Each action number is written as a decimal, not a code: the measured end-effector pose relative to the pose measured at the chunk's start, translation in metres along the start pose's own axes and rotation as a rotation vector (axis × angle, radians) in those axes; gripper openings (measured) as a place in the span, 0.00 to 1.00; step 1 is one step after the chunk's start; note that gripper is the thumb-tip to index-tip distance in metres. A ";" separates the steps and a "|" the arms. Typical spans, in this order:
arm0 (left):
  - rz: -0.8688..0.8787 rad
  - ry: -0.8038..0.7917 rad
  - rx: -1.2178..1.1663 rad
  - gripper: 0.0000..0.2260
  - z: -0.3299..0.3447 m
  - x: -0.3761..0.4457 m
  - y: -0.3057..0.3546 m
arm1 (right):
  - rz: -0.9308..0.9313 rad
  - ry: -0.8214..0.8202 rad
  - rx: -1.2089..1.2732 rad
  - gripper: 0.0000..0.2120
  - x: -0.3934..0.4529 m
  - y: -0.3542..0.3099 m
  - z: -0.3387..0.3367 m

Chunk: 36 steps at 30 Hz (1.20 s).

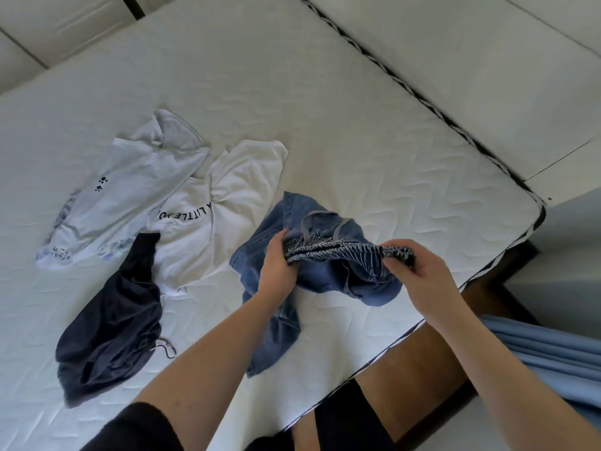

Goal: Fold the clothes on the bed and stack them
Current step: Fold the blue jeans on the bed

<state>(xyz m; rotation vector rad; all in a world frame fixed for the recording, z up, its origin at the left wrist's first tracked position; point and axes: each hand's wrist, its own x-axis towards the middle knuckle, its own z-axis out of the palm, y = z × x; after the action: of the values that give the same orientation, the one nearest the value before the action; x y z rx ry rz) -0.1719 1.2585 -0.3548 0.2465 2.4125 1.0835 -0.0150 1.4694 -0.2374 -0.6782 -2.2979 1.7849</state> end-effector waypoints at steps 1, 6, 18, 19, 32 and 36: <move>-0.020 -0.010 -0.005 0.24 -0.010 -0.005 -0.001 | 0.007 -0.004 0.003 0.19 -0.003 -0.001 0.001; 0.064 -0.120 0.196 0.26 -0.089 -0.039 -0.010 | -0.058 -0.069 -0.201 0.17 -0.015 -0.016 0.005; 0.368 -0.259 1.056 0.25 -0.237 -0.159 -0.033 | -0.600 -0.284 -0.917 0.17 -0.064 -0.056 0.081; 0.335 -0.268 1.082 0.27 -0.243 -0.171 -0.041 | -0.633 -0.254 -0.939 0.16 -0.072 -0.059 0.091; 0.609 -0.051 0.686 0.29 -0.315 -0.275 -0.089 | -0.622 0.033 -0.712 0.19 -0.135 -0.108 0.162; 0.818 0.138 0.455 0.27 -0.336 -0.284 -0.066 | -0.761 0.004 -0.562 0.22 -0.137 -0.135 0.167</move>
<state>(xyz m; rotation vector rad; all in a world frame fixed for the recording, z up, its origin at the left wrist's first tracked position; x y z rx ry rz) -0.0896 0.8956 -0.1120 1.4449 2.7117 0.8271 0.0070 1.2373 -0.1352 0.1584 -2.5537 0.8103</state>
